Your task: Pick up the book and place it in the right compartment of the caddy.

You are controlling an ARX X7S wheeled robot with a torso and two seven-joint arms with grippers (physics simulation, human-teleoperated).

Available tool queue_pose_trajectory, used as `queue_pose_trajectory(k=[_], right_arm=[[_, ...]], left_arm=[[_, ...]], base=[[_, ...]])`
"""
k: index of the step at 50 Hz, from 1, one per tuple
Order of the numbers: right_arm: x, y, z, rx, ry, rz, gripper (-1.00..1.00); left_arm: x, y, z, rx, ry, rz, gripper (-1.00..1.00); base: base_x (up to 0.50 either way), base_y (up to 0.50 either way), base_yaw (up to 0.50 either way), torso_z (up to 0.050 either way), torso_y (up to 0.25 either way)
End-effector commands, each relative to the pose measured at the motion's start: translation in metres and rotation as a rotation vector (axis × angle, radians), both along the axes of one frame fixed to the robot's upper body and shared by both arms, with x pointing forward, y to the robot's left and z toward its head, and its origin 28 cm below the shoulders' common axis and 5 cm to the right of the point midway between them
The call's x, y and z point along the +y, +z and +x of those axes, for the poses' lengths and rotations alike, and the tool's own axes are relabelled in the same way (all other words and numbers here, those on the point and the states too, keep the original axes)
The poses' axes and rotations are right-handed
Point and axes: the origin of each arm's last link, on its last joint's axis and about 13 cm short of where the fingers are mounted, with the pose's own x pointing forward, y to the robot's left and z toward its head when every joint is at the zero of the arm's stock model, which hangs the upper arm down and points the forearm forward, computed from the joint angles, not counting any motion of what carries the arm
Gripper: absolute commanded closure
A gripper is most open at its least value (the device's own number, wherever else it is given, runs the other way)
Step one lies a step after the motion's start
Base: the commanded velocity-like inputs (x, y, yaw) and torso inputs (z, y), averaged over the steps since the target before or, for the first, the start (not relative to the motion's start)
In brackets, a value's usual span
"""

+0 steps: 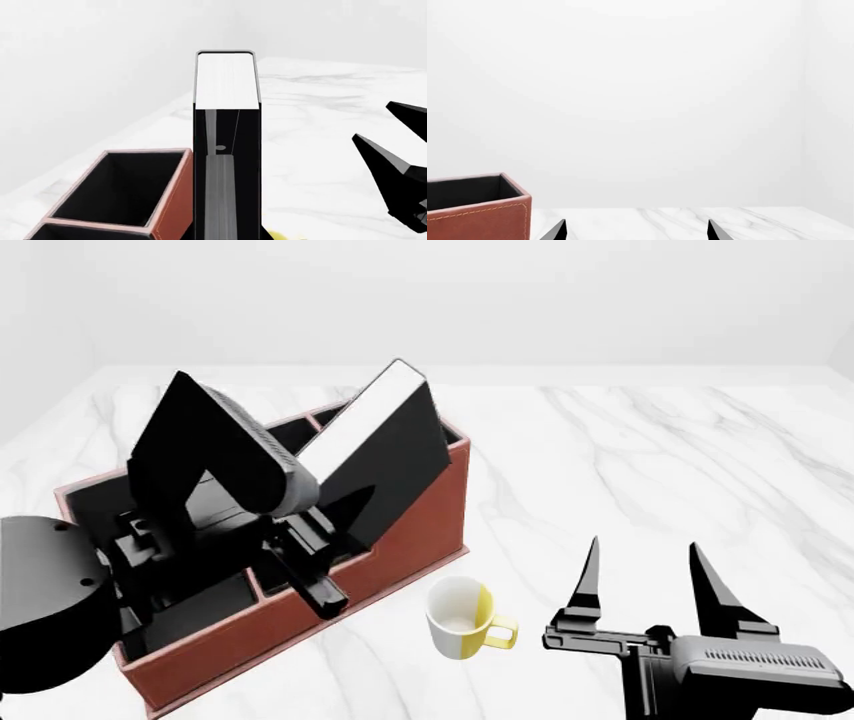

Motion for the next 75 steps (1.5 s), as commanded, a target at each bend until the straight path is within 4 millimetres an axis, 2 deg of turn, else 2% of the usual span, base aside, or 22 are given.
queue_pose_trajectory(k=[1, 4, 7, 12, 16, 18, 19, 23, 26, 32, 36, 39, 44, 48, 49, 51, 58, 63, 75], right_arm=[[0.000, 0.000, 0.004, -0.005, 0.000, 0.009, -1.00], [0.000, 0.000, 0.004, -0.004, -0.001, 0.012, -1.00], [0.000, 0.000, 0.003, -0.003, -0.001, 0.013, -1.00], [0.001, -0.004, 0.004, 0.007, 0.002, 0.020, -1.00], [0.000, -0.005, 0.003, 0.010, 0.000, 0.025, -1.00], [0.000, -0.005, 0.002, 0.008, 0.000, 0.027, -1.00], [0.001, -0.007, 0.001, 0.005, 0.006, 0.033, -1.00], [0.001, -0.008, 0.000, 0.003, 0.002, 0.041, -1.00], [0.000, -0.009, -0.001, 0.001, -0.005, 0.041, -1.00], [0.001, -0.011, -0.001, 0.005, -0.015, 0.043, -1.00], [0.002, -0.012, -0.001, 0.009, -0.017, 0.047, -1.00], [0.004, -0.012, -0.001, 0.010, -0.015, 0.048, -1.00], [0.004, -0.012, -0.002, 0.012, -0.018, 0.048, -1.00], [0.005, -0.012, -0.003, 0.012, -0.016, 0.049, -1.00], [0.005, -0.012, -0.003, 0.013, -0.016, 0.051, -1.00], [0.004, -0.012, -0.003, 0.014, -0.017, 0.051, -1.00], [0.004, -0.014, -0.004, 0.020, -0.018, 0.055, -1.00], [0.003, -0.017, -0.005, 0.026, -0.017, 0.060, -1.00], [0.004, -0.020, -0.011, 0.036, -0.026, 0.073, -1.00]], left_arm=[[-0.009, 0.072, 0.029, -0.241, 0.017, -0.070, 1.00], [-0.009, 0.080, 0.042, -0.275, 0.041, -0.068, 1.00], [-0.011, 0.085, 0.067, -0.305, 0.091, -0.067, 1.00], [-0.016, 0.079, 0.110, -0.370, 0.162, 0.010, 1.00], [-0.021, 0.078, 0.131, -0.471, 0.219, -0.028, 1.00], [-0.021, 0.075, 0.137, -0.447, 0.219, -0.019, 1.00], [-0.025, 0.065, 0.151, -0.464, 0.225, 0.015, 1.00], [-0.030, 0.052, 0.164, -0.530, 0.225, 0.057, 1.00], [-0.030, 0.043, 0.178, -0.458, 0.233, 0.106, 1.00], [-0.030, 0.038, 0.185, -0.340, 0.195, 0.119, 1.00], [-0.031, 0.027, 0.181, -0.304, 0.147, 0.164, 1.00], [-0.031, 0.025, 0.184, -0.279, 0.150, 0.146, 1.00], [-0.031, 0.020, 0.184, -0.340, 0.100, 0.118, 1.00], [-0.032, 0.017, 0.186, -0.309, 0.098, 0.106, 1.00], [-0.032, 0.012, 0.190, -0.213, 0.111, 0.129, 1.00], [-0.031, 0.011, 0.192, -0.151, 0.132, 0.141, 1.00], [-0.030, 0.018, 0.190, -0.025, 0.119, 0.157, 1.00], [-0.030, 0.028, 0.191, 0.032, 0.108, 0.098, 1.00], [-0.028, 0.019, 0.195, 0.051, 0.119, 0.125, 1.00]], base=[[0.00, 0.00, 0.00, 0.000, 0.000], [0.00, 0.00, 0.00, 0.000, 0.003], [0.00, 0.00, 0.00, 0.000, 0.000], [0.00, 0.00, 0.00, 0.000, 0.000], [0.00, 0.00, 0.00, 0.000, 0.003], [0.00, 0.00, 0.00, 0.000, 0.000], [0.00, 0.00, 0.00, 0.000, 0.000], [0.00, 0.00, 0.00, 0.000, 0.003], [0.00, 0.00, 0.00, 0.000, 0.000], [0.00, 0.00, 0.00, 0.000, 0.002], [0.00, 0.00, 0.00, 0.000, 0.003], [0.00, 0.00, 0.00, 0.000, 0.000], [0.00, 0.00, 0.00, 0.000, 0.002], [0.00, 0.00, 0.00, 0.000, 0.003], [0.00, 0.00, 0.00, 0.000, 0.000], [0.00, 0.00, 0.00, 0.000, 0.000], [0.00, 0.00, 0.00, 0.000, 0.002], [0.00, 0.00, 0.00, 0.000, 0.002], [0.00, 0.00, 0.00, 0.001, 0.002]])
